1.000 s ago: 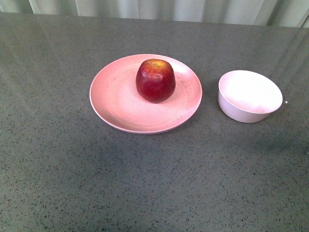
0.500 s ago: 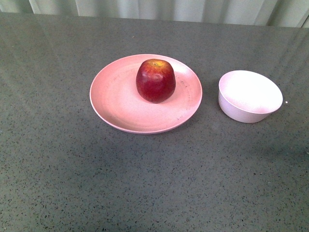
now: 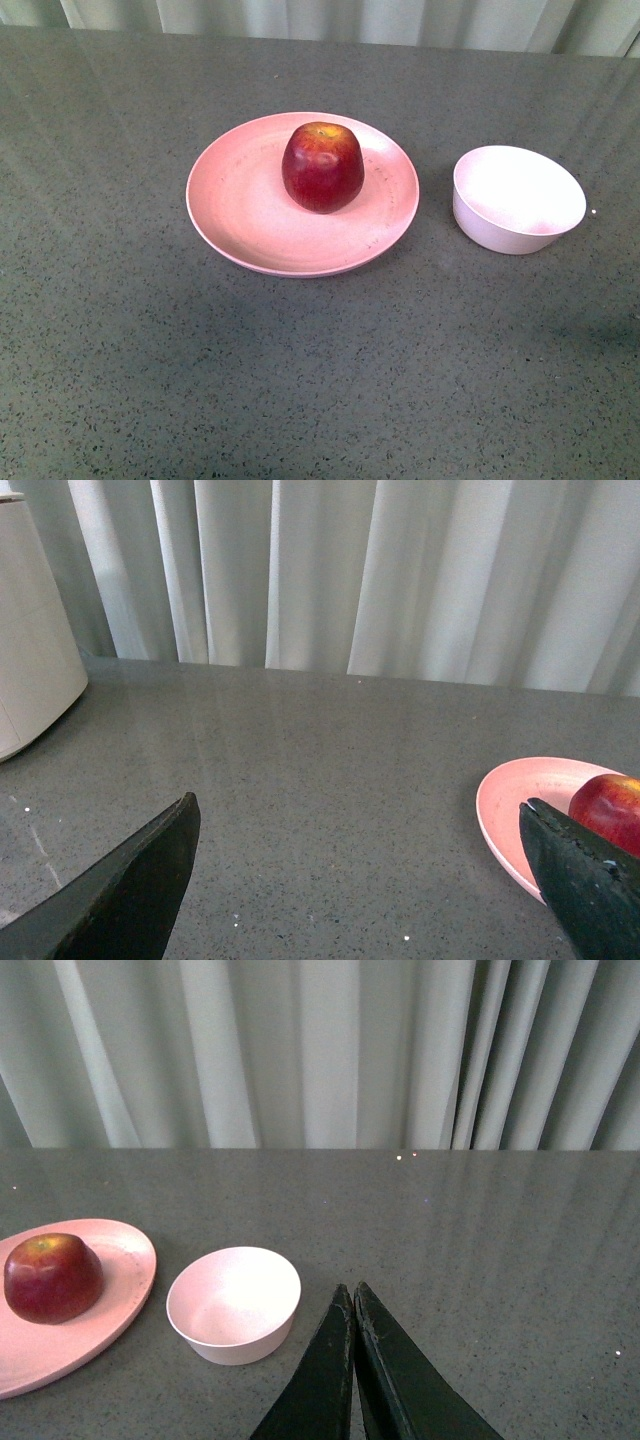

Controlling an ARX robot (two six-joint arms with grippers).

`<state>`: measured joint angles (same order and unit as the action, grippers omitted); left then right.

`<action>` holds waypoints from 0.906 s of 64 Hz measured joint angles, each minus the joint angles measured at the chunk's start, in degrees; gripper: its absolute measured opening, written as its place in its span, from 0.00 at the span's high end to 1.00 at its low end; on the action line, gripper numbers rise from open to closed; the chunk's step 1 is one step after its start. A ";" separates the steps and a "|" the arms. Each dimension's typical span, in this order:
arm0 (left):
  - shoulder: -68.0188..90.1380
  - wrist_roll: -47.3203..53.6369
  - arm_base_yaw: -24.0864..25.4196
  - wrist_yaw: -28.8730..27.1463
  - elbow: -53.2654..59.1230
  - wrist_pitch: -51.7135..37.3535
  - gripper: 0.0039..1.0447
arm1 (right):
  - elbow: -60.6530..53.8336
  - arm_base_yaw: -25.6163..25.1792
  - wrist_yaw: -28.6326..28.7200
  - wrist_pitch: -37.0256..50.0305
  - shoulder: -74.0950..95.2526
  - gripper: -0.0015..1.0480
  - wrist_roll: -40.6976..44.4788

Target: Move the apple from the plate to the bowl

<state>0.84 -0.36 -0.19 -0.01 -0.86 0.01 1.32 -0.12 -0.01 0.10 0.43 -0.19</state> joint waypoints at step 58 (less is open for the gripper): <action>0.02 0.00 0.00 0.04 0.00 0.02 0.08 | 0.00 0.00 0.00 -0.02 -0.09 0.09 0.02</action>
<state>0.86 -0.36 -0.19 0.03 -0.86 0.03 1.32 -0.12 -0.01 0.08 0.34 -0.16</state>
